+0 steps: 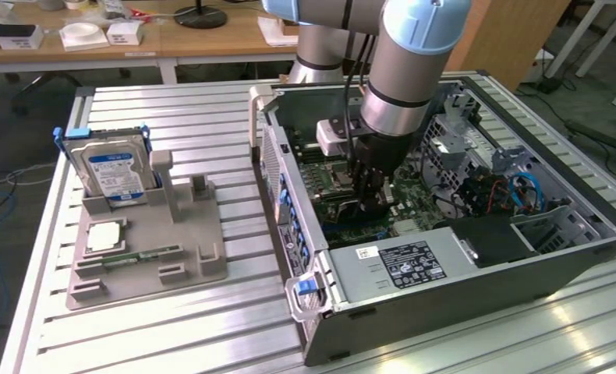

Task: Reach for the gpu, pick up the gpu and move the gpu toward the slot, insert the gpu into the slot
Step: 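Insert the gpu into the slot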

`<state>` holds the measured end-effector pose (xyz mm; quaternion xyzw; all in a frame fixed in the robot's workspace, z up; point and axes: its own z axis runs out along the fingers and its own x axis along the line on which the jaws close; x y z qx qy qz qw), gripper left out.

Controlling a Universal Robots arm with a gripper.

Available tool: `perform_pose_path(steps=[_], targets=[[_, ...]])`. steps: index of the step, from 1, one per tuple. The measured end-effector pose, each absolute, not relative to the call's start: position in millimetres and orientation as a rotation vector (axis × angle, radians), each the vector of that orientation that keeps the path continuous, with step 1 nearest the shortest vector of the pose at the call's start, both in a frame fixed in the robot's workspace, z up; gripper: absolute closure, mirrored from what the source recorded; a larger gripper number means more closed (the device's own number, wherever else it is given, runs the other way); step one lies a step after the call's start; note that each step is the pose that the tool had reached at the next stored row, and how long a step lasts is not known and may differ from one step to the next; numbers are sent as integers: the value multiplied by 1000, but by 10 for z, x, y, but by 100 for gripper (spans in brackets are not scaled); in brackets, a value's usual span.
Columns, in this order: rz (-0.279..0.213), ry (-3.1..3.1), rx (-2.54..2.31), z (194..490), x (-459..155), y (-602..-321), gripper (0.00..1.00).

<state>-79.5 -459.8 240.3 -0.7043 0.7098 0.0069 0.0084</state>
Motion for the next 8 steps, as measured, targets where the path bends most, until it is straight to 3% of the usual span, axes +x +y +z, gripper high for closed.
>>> perform_pose_path(steps=[8], targets=[[23,2217,-2200,2396,-796,-4596,73]])
